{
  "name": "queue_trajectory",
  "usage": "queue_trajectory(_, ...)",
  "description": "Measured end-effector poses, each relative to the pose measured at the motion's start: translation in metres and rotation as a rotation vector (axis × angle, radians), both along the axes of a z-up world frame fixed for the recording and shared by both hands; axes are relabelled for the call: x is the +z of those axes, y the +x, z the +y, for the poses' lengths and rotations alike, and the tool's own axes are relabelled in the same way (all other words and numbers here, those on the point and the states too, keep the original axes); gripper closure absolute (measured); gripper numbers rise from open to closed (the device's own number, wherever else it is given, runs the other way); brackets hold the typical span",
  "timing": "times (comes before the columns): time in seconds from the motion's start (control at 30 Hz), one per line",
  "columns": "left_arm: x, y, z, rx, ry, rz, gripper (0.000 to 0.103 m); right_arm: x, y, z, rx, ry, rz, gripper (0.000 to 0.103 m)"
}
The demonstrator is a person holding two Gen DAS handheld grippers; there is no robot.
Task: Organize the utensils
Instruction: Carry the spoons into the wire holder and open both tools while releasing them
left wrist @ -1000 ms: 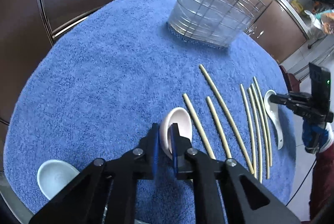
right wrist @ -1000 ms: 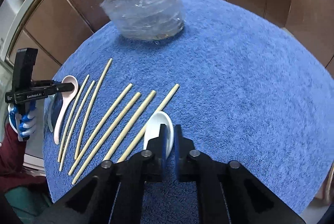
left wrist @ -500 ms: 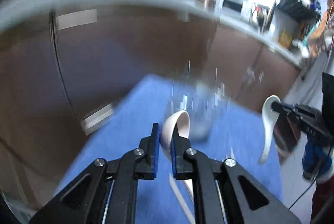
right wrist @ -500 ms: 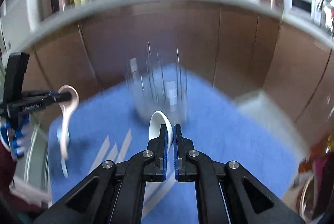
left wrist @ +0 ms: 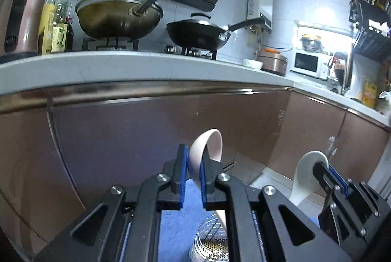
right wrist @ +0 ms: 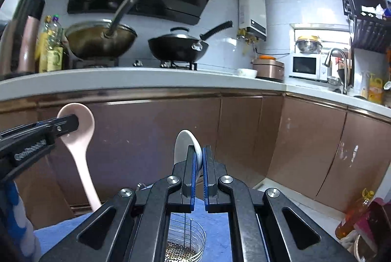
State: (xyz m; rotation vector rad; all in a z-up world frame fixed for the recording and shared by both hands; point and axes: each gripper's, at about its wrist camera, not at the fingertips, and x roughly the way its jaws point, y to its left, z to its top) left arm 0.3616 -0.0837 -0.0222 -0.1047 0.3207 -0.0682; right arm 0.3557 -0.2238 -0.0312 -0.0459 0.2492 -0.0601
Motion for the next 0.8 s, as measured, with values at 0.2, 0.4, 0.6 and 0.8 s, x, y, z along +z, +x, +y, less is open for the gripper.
queue_trajectory(0.2,-0.044,0.007,-0.015,0.036,0.045,-0.010,0.094,-0.046,0.004,0.000,-0.027,0.007,0.029,0.097)
queue_trajectory(0.4,-0.073,0.008,-0.022,0.030,0.058,0.007,0.094,-0.069,-0.004,0.000,-0.012,0.011,0.072,0.092)
queue_trajectory(0.6,-0.079,0.005,-0.019,-0.030,0.024,0.040,0.082,-0.064,-0.015,-0.005,-0.014,0.032,0.070,0.069)
queue_trajectory(0.8,-0.069,-0.013,-0.015,-0.051,0.023,0.024,0.073,-0.054,-0.038,-0.010,-0.025,0.057,0.069,0.069)
